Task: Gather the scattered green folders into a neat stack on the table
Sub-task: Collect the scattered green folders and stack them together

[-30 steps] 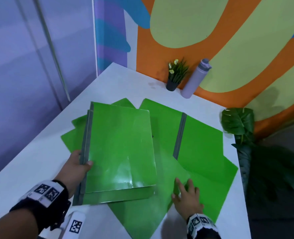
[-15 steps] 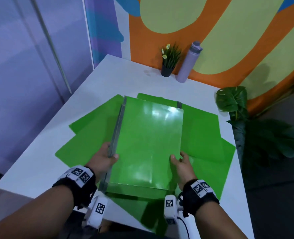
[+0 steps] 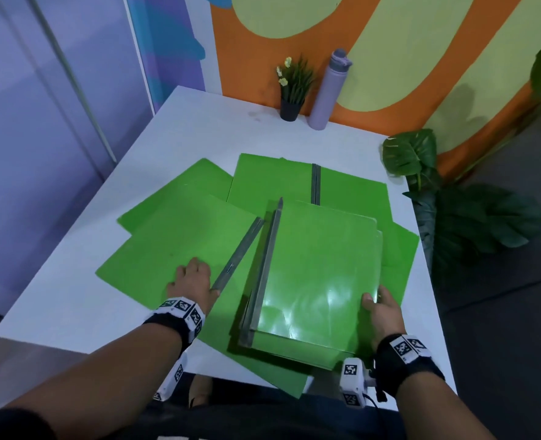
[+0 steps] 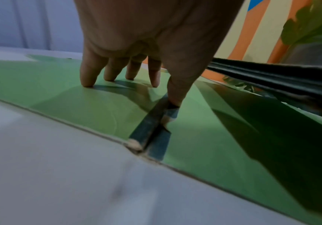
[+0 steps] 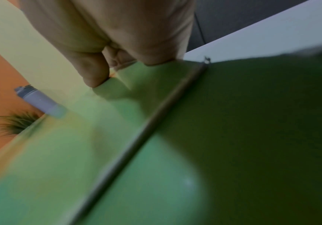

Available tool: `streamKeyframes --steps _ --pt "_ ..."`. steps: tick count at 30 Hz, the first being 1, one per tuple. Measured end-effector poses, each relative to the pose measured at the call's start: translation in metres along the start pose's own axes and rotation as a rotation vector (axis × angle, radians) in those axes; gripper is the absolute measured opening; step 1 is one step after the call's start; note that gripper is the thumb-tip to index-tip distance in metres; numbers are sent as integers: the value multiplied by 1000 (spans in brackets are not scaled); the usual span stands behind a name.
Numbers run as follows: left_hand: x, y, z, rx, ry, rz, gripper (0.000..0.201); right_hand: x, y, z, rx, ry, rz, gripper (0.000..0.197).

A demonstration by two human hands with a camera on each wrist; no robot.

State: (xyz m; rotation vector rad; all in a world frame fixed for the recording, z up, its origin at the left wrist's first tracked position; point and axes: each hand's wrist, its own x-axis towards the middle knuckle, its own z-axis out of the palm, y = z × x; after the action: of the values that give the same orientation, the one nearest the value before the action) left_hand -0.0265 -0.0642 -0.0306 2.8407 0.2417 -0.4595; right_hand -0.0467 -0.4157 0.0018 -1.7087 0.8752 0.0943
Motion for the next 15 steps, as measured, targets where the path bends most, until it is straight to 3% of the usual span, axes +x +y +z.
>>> streamKeyframes --steps 3,7,9,12,15 --pt "1 1 4 33 16 13 50 -1 5 -4 55 19 18 56" --pt "-6 16 -12 11 27 80 17 1 4 -7 93 4 11 54" --pt "-13 23 -32 -40 71 97 13 2 -1 -7 104 -7 17 58" --pt "-25 30 -78 -149 237 84 12 4 -13 -6 156 -24 12 60" --pt "-38 33 -131 -330 489 82 19 6 -31 1 228 -76 -15 60"
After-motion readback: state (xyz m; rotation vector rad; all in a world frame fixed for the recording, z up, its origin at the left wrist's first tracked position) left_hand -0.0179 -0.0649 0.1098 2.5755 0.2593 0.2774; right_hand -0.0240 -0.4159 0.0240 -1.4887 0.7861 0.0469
